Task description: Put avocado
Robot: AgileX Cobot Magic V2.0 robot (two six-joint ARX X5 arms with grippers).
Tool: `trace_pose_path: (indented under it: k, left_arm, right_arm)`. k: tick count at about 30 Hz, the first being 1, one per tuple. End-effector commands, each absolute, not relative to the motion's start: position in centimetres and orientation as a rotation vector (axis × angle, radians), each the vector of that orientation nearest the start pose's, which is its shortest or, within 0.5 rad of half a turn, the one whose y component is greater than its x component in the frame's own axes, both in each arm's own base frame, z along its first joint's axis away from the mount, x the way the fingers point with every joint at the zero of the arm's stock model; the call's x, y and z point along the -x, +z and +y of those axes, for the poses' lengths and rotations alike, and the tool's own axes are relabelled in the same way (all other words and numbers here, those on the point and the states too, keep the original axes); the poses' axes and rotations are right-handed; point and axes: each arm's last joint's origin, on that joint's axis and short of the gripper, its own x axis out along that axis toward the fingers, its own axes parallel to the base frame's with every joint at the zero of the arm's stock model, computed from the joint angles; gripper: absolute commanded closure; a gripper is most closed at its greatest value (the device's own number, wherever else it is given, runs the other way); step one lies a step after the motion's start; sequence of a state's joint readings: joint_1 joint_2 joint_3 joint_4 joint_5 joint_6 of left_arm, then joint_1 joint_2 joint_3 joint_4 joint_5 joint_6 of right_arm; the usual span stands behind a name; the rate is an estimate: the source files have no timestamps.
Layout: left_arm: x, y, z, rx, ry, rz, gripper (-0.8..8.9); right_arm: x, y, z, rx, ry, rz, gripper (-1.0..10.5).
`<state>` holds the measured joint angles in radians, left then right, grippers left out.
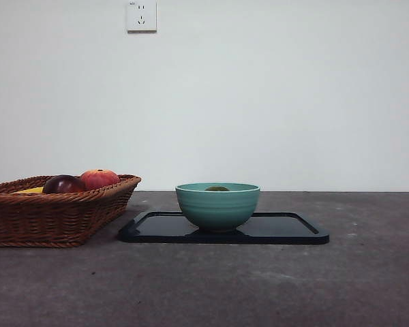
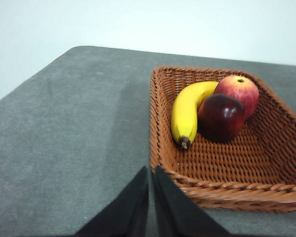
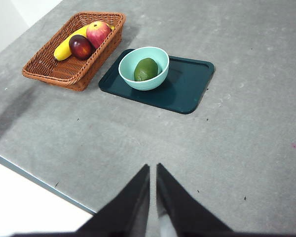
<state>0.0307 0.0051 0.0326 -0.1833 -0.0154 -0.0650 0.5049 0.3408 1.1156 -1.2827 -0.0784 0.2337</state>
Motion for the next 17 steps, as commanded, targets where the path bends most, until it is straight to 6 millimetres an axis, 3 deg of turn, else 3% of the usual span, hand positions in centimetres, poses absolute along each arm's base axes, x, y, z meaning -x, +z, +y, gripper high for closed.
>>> trace_pose_path:
  k: [1, 17]
  left_arm:
    - [-9.55, 14.83, 0.34, 0.04, 0.045, 0.185, 7.94]
    - [-9.56, 14.88, 0.34, 0.04, 0.045, 0.18, 7.94]
  right_arm:
    - [1.11, 36.19, -0.37, -0.124, 0.516, 0.553, 9.3]
    - [1.11, 36.19, -0.37, -0.125, 0.516, 0.553, 9.3]
